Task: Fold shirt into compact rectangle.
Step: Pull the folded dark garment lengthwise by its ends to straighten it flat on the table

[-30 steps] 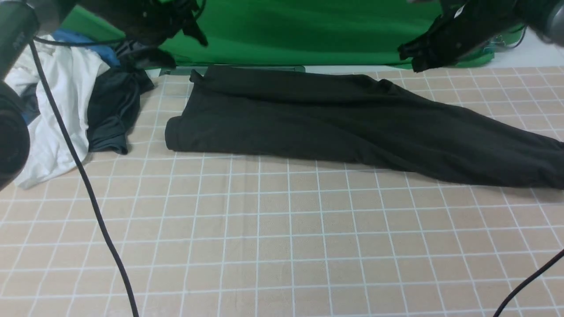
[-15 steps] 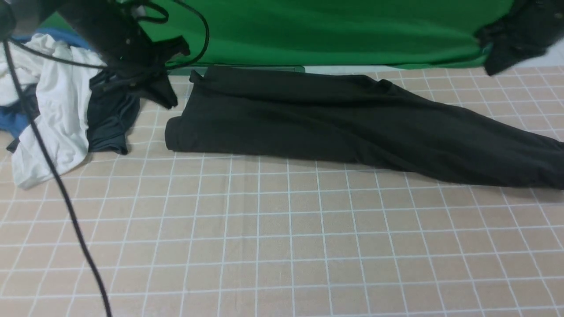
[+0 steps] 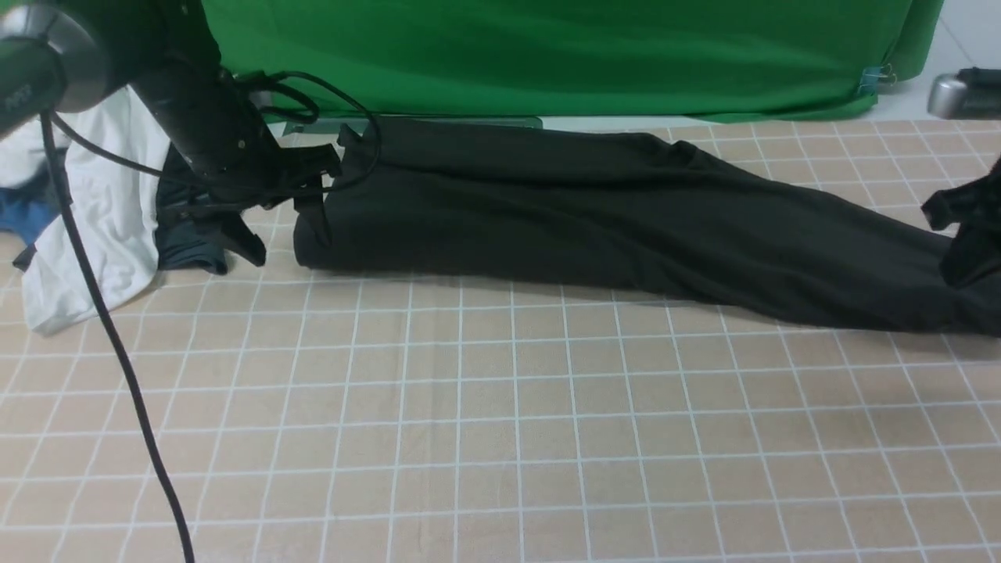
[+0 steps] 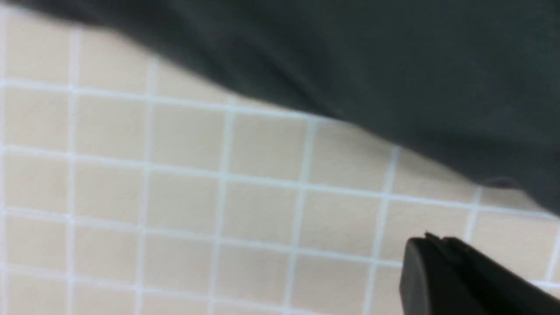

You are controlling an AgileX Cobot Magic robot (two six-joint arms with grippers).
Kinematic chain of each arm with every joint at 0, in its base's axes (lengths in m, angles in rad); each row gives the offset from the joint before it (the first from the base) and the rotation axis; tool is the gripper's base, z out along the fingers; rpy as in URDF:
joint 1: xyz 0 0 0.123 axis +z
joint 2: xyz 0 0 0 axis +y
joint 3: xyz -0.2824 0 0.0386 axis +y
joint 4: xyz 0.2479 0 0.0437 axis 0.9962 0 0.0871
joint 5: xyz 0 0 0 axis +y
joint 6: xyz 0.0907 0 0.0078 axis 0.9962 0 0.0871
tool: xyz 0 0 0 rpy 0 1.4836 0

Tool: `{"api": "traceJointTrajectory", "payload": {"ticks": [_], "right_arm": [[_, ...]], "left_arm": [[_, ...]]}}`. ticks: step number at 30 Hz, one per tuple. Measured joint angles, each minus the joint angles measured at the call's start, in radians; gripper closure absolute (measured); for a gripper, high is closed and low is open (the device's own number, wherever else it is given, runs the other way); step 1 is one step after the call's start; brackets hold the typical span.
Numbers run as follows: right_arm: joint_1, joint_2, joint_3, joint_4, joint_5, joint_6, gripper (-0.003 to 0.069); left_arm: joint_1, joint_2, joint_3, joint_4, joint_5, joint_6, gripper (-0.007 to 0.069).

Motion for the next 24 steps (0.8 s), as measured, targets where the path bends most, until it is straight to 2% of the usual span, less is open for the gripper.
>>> {"api": "traceJointTrajectory", "payload": {"ticks": [4,9,11,14,15,17,18,19,21,24], "right_arm": [[-0.087,0.038,0.006,-0.004,-0.039,0.042,0.0593],[-0.131,0.071,0.006,-0.016,-0.065,0.074,0.0434],[-0.134,0.094,0.006,-0.028,-0.067,0.075,0.0308],[-0.134,0.116,0.006,-0.038,-0.076,0.076,0.0232],[-0.134,0.124,0.006,-0.046,-0.079,0.077,0.0218],[-0.134,0.148,0.006,-0.085,-0.101,0.092,0.0198],[-0.134,0.153,0.006,-0.088,-0.104,0.095,0.0196],[-0.134,0.168,0.006,-0.105,-0.118,0.109,0.0193],[-0.134,0.197,0.006,-0.117,-0.147,0.121,0.0189],[-0.134,0.230,0.006,-0.116,-0.217,0.126,0.0189]], "left_arm": [[0.000,0.019,0.001,-0.005,-0.036,0.000,0.0028],[0.000,0.051,0.001,-0.071,-0.041,0.006,0.0048],[0.000,0.069,0.002,-0.103,-0.039,0.006,0.0095],[0.000,0.077,0.003,-0.118,-0.037,0.006,0.0186],[0.000,0.077,0.003,-0.119,-0.036,0.006,0.0211],[0.000,0.077,0.003,-0.121,-0.035,0.006,0.0328],[0.000,0.077,0.003,-0.121,-0.035,0.006,0.0339],[0.000,0.077,0.003,-0.121,-0.034,0.006,0.0414],[0.000,0.077,0.003,-0.121,-0.034,0.006,0.0517],[0.000,0.077,0.003,-0.121,-0.034,0.007,0.0599]]}}
